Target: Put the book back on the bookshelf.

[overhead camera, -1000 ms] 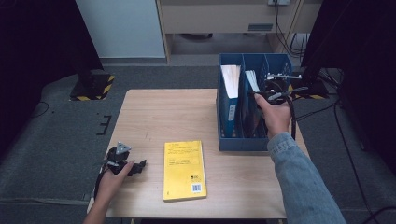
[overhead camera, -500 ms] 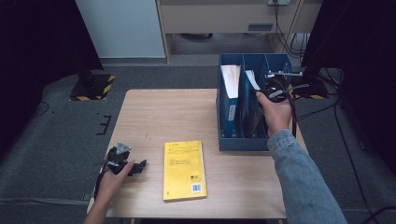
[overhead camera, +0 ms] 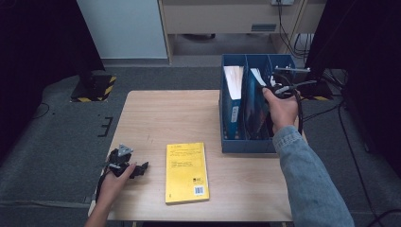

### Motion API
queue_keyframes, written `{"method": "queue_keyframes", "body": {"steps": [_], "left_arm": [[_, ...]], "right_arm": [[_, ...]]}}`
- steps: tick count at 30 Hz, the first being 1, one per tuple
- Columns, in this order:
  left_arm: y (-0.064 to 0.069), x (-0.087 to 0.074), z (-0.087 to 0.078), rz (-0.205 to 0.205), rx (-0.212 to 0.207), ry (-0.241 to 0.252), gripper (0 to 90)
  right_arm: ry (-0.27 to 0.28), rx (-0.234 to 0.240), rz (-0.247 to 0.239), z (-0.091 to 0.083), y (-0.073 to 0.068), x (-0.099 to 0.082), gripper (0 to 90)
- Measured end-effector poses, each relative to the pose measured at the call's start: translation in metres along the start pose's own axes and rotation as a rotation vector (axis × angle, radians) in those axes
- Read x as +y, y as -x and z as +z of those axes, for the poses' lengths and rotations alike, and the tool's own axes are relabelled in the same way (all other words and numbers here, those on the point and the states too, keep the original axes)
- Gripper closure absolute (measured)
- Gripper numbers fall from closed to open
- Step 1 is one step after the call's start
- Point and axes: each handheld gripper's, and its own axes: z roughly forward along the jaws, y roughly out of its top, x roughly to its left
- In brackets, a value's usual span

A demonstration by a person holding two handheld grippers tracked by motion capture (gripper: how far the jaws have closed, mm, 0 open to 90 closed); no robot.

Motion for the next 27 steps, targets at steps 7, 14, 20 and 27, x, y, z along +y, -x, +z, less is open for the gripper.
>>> {"method": "queue_keyframes", "body": {"steps": [7, 14, 20, 27], "left_arm": [[0.0, 0.0, 0.0, 0.0, 0.0, 0.0, 0.0], [0.0, 0.0, 0.0, 0.0, -0.002, 0.001, 0.0], [0.001, 0.0, 0.0, -0.003, -0.003, 0.004, 0.0], [0.001, 0.0, 0.001, -0.002, -0.005, 0.004, 0.0]], "right_arm": [[0.022, -0.019, 0.002, 0.006, 0.001, 0.009, 72.8], [0.044, -0.043, -0.006, 0.019, 0.001, 0.015, 72.7], [0.054, -0.07, -0.012, 0.025, 0.002, 0.016, 72.8], [0.051, -0.086, 0.003, 0.03, 0.011, 0.015, 72.7]]}}
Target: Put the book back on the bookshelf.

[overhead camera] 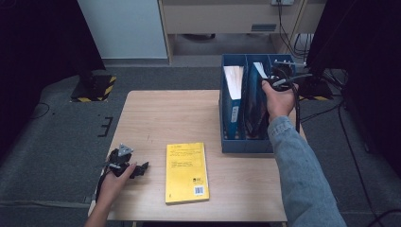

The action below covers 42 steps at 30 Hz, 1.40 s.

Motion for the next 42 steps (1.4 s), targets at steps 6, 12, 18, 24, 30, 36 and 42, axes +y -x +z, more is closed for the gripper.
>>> {"method": "queue_keyframes", "body": {"steps": [6, 12, 18, 24, 30, 36, 42], "left_arm": [[0.0, 0.0, 0.0, 0.006, 0.0, -0.005, 0.0], [0.0, 0.0, 0.0, 0.006, 0.0, -0.005, 0.0], [0.0, 0.0, 0.0, 0.007, 0.0, -0.005, 0.0], [0.0, 0.0, 0.0, 0.007, -0.001, -0.005, 0.0], [0.0, 0.0, 0.0, 0.008, -0.001, -0.006, 0.0], [0.0, 0.001, 0.0, 0.009, -0.001, -0.006, 0.0], [0.0, 0.001, 0.0, 0.009, -0.001, -0.005, 0.0]], "right_arm": [[0.009, 0.003, -0.022, 0.002, -0.003, -0.005, 72.5], [0.007, 0.013, -0.018, 0.002, -0.006, -0.011, 72.1], [0.01, 0.027, -0.011, 0.0, -0.01, -0.016, 67.2], [0.007, 0.065, -0.006, -0.003, -0.013, -0.02, 63.6], [0.002, 0.091, -0.028, -0.006, -0.023, -0.022, 62.0], [-0.006, 0.102, -0.041, -0.005, -0.029, -0.023, 60.4], [-0.008, 0.111, -0.032, -0.006, -0.027, -0.023, 59.6]]}}
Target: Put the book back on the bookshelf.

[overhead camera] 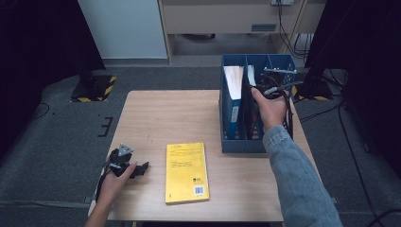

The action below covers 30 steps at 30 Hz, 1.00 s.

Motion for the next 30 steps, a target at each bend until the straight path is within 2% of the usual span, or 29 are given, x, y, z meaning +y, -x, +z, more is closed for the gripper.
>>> {"method": "queue_keyframes", "body": {"steps": [6, 12, 15, 16, 17, 22, 23, 28, 30], "left_arm": [[0.0, 0.0, 0.0, 0.0, 0.0, 0.0, 0.0], [0.0, 0.0, 0.0, 0.0, 0.0, 0.0, 0.0], [0.0, 0.0, 0.0, 0.001, 0.0, 0.0, 0.0], [0.0, 0.0, 0.0, 0.001, 0.0, 0.0, 0.0], [0.0, 0.0, 0.0, 0.001, 0.0, 0.0, 0.0], [0.0, 0.0, 0.0, 0.001, 0.0, 0.0, 0.0], [0.0, 0.0, 0.0, 0.001, 0.0, 0.0, 0.0], [0.0, 0.0, 0.0, 0.001, 0.0, 0.0, 0.0], [0.0, 0.0, 0.0, 0.001, 0.0, 0.0, 0.0]], "right_arm": [[-0.001, 0.022, 0.018, -0.001, 0.002, 0.0, 56.5], [-0.006, 0.029, 0.011, -0.005, 0.006, -0.001, 47.1], [-0.013, 0.029, -0.013, -0.013, 0.009, 0.0, 38.2], [-0.013, 0.029, -0.013, -0.013, 0.009, 0.0, 38.2], [-0.015, 0.02, -0.033, -0.018, 0.009, 0.0, 35.6], [-0.019, 0.007, -0.07, -0.029, 0.009, -0.001, 32.7], [-0.022, 0.014, -0.084, -0.036, 0.008, -0.004, 31.2], [-0.035, 0.022, -0.099, -0.046, 0.008, -0.012, 28.2], [-0.051, 0.021, -0.121, -0.051, 0.008, -0.017, 26.7]]}}
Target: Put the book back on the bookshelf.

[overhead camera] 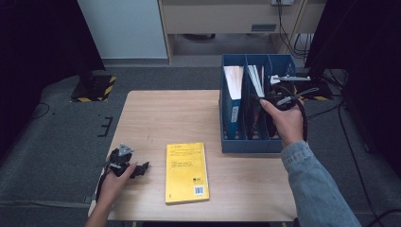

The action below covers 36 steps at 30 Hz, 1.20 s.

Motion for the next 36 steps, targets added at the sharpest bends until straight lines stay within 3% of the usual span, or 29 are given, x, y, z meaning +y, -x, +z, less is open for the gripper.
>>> {"method": "queue_keyframes", "body": {"steps": [9, 21, 26, 28, 32, 36], "left_arm": [[0.0, 0.0, 0.0, 0.0, -0.001, 0.0, 0.0], [0.0, 0.0, 0.0, 0.001, -0.001, 0.0, 0.0], [0.0, 0.0, 0.0, -0.002, 0.0, 0.0, 0.0], [0.0, 0.0, 0.0, -0.005, 0.004, 0.0, 0.0], [0.001, 0.0, 0.0, -0.007, 0.005, 0.0, 0.0], [0.001, 0.0, 0.0, -0.008, 0.004, 0.0, 0.0]], "right_arm": [[-0.017, 0.018, -0.055, -0.02, -0.01, -0.033, 23.5], [-0.025, 0.065, -0.084, -0.02, -0.031, -0.08, 23.6], [-0.029, 0.086, -0.125, -0.022, -0.046, -0.097, 24.3], [-0.025, 0.094, -0.139, -0.021, -0.053, -0.105, 25.4], [-0.072, 0.152, -0.164, -0.007, -0.07, -0.128, 23.5], [-0.085, 0.186, -0.17, 0.002, -0.078, -0.136, 23.5]]}}
